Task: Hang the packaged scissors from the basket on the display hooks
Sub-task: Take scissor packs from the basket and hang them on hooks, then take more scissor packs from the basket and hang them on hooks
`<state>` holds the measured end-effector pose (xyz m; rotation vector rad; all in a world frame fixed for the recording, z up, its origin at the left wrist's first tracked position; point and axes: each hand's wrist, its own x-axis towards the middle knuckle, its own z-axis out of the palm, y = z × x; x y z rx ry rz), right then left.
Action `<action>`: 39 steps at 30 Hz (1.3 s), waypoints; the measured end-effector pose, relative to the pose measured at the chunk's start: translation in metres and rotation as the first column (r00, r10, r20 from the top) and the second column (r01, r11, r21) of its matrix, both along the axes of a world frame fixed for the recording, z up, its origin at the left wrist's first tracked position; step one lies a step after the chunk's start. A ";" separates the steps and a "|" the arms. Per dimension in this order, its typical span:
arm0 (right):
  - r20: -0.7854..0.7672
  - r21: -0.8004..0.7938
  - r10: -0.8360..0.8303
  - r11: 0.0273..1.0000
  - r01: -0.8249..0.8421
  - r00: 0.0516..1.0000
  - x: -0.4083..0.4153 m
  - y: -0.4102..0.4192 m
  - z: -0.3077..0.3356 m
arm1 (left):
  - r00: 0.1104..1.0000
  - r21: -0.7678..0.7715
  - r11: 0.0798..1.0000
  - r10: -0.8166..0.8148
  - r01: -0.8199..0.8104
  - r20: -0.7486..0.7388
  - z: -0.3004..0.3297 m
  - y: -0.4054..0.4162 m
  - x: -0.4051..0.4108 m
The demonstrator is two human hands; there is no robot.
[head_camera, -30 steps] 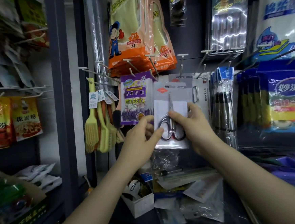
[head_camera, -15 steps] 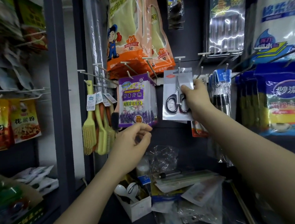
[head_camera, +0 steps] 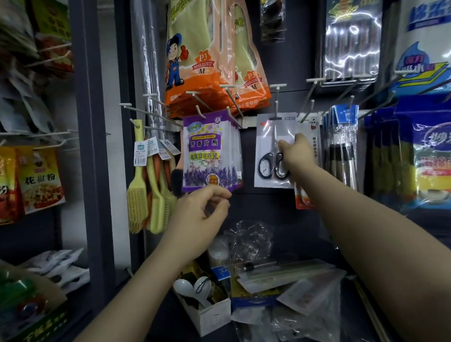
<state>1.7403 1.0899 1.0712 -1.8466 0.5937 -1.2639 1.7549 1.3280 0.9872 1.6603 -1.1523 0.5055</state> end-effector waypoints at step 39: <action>-0.728 0.676 0.656 0.735 0.049 0.200 -0.258 0.273 -0.637 | 0.505 0.626 0.445 0.370 0.641 -0.780 -0.545 0.150 -0.153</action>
